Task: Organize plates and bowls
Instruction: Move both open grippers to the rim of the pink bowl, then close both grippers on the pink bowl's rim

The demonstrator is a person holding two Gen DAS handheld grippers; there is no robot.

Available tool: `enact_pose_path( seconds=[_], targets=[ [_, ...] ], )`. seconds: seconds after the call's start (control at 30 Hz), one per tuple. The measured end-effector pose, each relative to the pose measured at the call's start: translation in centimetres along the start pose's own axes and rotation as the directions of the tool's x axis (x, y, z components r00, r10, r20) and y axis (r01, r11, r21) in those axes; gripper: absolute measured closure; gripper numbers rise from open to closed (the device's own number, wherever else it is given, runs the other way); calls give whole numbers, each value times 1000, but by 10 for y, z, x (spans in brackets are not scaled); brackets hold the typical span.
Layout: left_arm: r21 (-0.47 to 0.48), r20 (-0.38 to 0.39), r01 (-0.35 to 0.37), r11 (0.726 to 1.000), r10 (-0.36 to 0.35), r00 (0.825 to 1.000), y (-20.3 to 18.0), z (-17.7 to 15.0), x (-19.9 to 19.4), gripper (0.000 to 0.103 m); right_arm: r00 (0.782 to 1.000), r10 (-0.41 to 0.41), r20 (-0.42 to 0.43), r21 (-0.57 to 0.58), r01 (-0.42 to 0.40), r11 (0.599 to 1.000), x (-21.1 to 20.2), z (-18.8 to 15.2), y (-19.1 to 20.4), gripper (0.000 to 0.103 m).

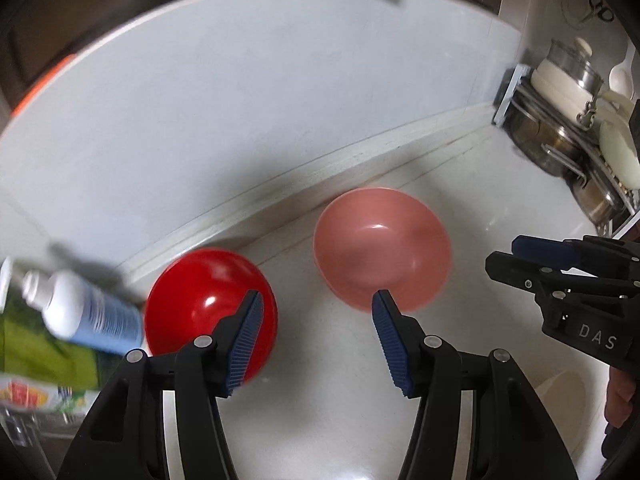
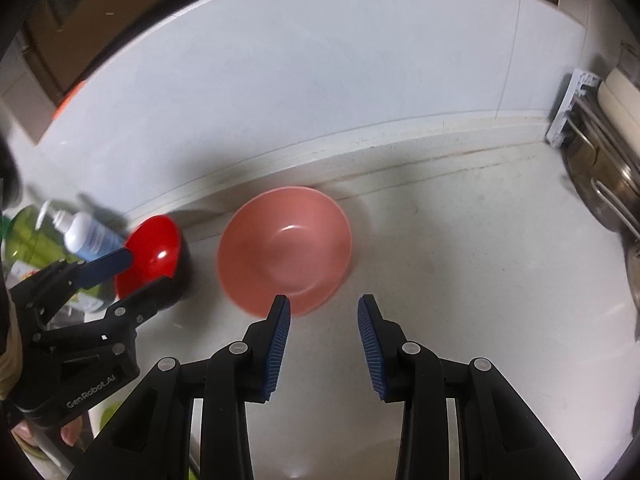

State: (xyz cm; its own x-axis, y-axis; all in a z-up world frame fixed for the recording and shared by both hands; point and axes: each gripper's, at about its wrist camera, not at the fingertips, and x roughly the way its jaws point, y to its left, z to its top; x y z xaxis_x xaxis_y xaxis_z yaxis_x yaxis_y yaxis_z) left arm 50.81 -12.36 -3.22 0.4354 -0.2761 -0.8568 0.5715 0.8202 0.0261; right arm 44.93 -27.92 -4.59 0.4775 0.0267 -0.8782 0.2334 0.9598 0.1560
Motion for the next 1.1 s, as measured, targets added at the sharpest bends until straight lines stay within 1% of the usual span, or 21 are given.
enact_pose_path(
  seconds=[0.23, 0.37, 0.47, 0.53, 0.57, 0.6, 0.63, 0.7, 0.73, 0.8, 0.87, 1.1],
  targets=[
    [44, -57, 21, 999, -18, 998, 3, 26, 44, 50, 998, -4, -60, 70, 8, 997, 34, 15, -8, 66],
    [41, -120, 34, 999, -29, 992, 4, 35, 71, 61, 996, -13, -90, 89, 21, 996, 50, 19, -10, 67],
    [65, -137, 29, 997, -19, 990, 1, 39, 87, 62, 994, -12, -113, 99, 23, 995, 64, 20, -13, 67],
    [66, -156, 28, 997, -18, 988, -1, 40, 97, 66, 991, -15, -129, 109, 29, 994, 73, 20, -15, 71],
    [69, -171, 35, 997, -23, 985, -2, 41, 102, 69, 991, -15, -136, 109, 30, 994, 77, 20, -16, 75],
    [68, -181, 39, 997, -26, 983, -3, 41, 106, 73, 990, -16, -142, 111, 32, 993, 80, 20, -17, 76],
    [66, -186, 41, 997, -28, 982, -3, 41, 109, 75, 989, -17, -146, 115, 34, 993, 82, 20, -18, 77],
    [56, -194, 52, 997, -41, 980, -2, 40, 115, 82, 989, -8, -149, 124, 26, 992, 86, 19, -20, 81],
    [52, -197, 61, 997, -49, 979, -2, 40, 117, 84, 989, -6, -148, 122, 24, 992, 87, 19, -19, 83],
    [39, -205, 84, 996, -74, 976, -2, 37, 120, 89, 990, -9, -143, 120, 26, 992, 89, 19, -18, 90],
    [33, -204, 95, 995, -86, 975, -3, 36, 120, 93, 990, -4, -138, 125, 21, 992, 89, 19, -19, 92],
    [-4, -193, 103, 995, -102, 976, -3, 30, 110, 94, 991, 14, -135, 147, 6, 989, 86, 18, -21, 94]
  ],
)
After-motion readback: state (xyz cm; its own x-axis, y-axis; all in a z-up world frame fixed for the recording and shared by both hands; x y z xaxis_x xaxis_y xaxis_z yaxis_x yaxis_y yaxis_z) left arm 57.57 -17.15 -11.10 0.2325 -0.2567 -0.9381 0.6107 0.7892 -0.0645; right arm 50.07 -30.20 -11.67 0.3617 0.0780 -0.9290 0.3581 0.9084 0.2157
